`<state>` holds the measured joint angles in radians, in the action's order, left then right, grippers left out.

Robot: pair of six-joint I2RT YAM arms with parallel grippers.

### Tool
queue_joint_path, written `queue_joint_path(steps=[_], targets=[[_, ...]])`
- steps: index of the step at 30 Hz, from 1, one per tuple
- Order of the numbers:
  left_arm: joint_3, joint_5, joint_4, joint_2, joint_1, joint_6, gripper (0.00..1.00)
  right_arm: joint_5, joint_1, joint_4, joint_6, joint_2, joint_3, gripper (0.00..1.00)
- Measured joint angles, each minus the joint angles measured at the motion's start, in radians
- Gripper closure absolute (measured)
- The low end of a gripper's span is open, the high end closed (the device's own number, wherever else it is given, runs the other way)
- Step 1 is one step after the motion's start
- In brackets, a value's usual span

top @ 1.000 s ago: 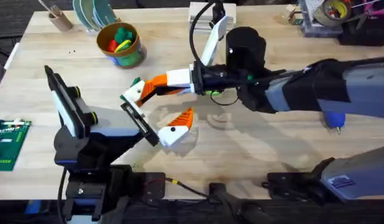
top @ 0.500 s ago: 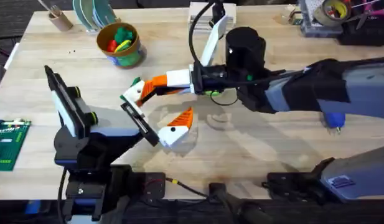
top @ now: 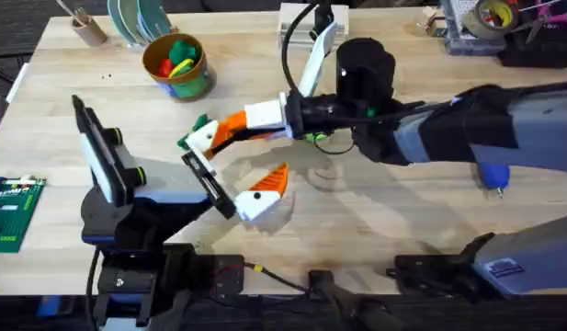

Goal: Pick up the gripper from the table and insert it into the empty holder that is missing its gripper. Then pick up a screw, insert it into the mounting hole, and use the screwdriver to tighten it. Finally, clean up the table by picking up the vegetable and placing it into the bucket.

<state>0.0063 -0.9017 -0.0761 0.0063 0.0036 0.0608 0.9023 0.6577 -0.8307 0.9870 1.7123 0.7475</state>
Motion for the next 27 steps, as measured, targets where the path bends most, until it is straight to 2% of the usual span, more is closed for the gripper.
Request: queue_joint_path(steps=[10, 13, 23, 25, 27], targets=[[0.000, -0.039, -0.004, 0.000, -0.008, 0.000, 0.008, 0.152, -0.111, 0.000, 0.015, 0.000, 0.000, 0.277], [0.000, -0.043, -0.005, 0.000, -0.008, 0.000, 0.008, 0.161, -0.138, 0.000, 0.020, 0.000, 0.000, 0.097], [0.000, -0.045, -0.005, 0.000, -0.008, 0.000, 0.008, 0.029, -0.238, 0.010, -0.047, 0.000, 0.029, 0.077], [0.000, -0.045, -0.005, 0.000, -0.008, 0.000, 0.008, -0.004, -0.249, 0.056, -0.091, -0.002, 0.057, 0.077], [0.000, -0.045, -0.005, 0.000, -0.008, 0.000, 0.008, -0.045, -0.256, 0.188, -0.156, -0.017, 0.095, 0.076]])
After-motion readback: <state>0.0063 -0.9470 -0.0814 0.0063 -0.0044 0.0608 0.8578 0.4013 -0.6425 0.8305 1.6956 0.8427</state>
